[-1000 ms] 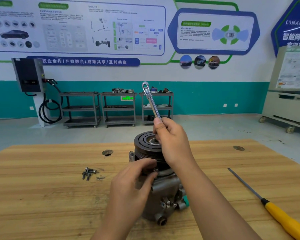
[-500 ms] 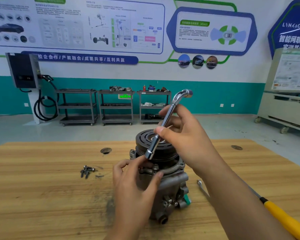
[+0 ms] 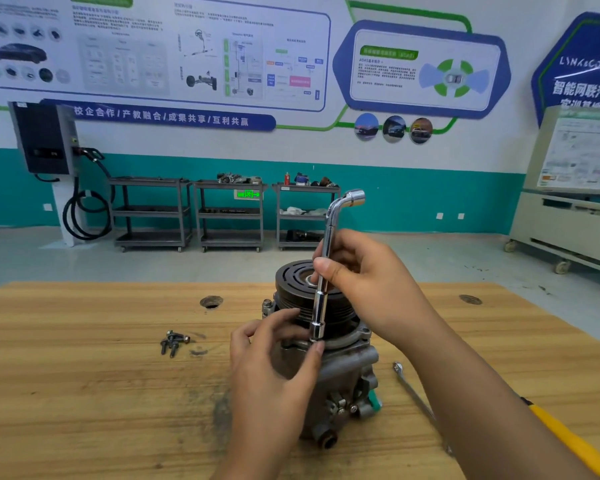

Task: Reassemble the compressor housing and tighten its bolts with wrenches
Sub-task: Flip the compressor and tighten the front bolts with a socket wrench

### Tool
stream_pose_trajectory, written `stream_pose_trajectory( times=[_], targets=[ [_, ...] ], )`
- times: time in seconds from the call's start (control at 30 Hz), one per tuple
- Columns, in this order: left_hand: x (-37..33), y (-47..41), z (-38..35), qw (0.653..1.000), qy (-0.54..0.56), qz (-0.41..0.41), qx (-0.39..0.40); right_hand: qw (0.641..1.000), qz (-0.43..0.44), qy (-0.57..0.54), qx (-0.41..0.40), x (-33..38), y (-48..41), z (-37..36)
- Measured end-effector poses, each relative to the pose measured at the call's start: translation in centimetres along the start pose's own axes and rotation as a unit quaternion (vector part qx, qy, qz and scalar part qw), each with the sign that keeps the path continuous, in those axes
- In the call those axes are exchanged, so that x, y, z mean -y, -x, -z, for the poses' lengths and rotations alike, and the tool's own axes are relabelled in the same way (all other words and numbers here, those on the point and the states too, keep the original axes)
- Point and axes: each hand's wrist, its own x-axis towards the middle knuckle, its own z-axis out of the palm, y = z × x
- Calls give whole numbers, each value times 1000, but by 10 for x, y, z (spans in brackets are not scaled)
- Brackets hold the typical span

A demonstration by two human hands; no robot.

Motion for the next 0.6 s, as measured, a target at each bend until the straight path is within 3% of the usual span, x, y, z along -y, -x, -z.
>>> stream_pose_trajectory(
  times=[0.6],
  targets=[
    [-3,-1,-1,1000,11,-17,3,981,-11,-78,175,-9,-3,13]
  ],
)
